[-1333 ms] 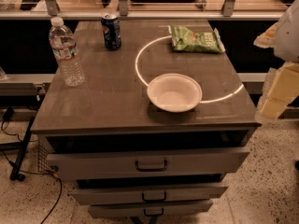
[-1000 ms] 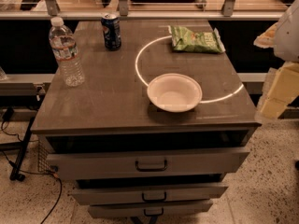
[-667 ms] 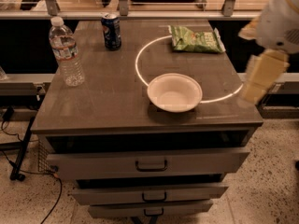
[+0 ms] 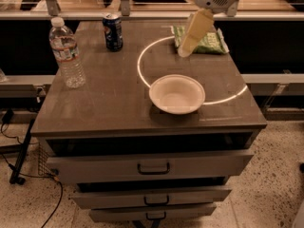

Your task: Place pepsi can into paper bowl

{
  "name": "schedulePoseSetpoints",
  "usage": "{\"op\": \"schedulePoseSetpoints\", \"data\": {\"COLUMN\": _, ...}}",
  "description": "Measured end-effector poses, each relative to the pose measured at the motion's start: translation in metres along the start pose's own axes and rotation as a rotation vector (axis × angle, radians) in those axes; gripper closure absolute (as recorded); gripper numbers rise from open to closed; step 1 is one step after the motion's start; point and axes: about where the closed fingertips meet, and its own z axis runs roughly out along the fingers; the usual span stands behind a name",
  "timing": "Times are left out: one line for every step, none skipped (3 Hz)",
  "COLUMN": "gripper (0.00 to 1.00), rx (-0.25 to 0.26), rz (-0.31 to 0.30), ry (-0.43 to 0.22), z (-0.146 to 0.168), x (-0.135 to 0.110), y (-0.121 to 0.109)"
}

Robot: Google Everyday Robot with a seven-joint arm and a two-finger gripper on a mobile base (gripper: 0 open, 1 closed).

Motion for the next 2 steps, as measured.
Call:
{"op": "schedulePoseSetpoints", "data": {"gripper": 0.00, "rx": -0.001, "rz": 0.000, "ry": 0.000, "z": 0.001, "x": 0.000, "y": 0.000}}
{"op": "schedulePoseSetpoints", "data": {"gripper": 0.00, "rx": 0.008, "rz": 0.049, "ry": -0.083, "z": 0.016, "x": -0.008, "y": -0.011}}
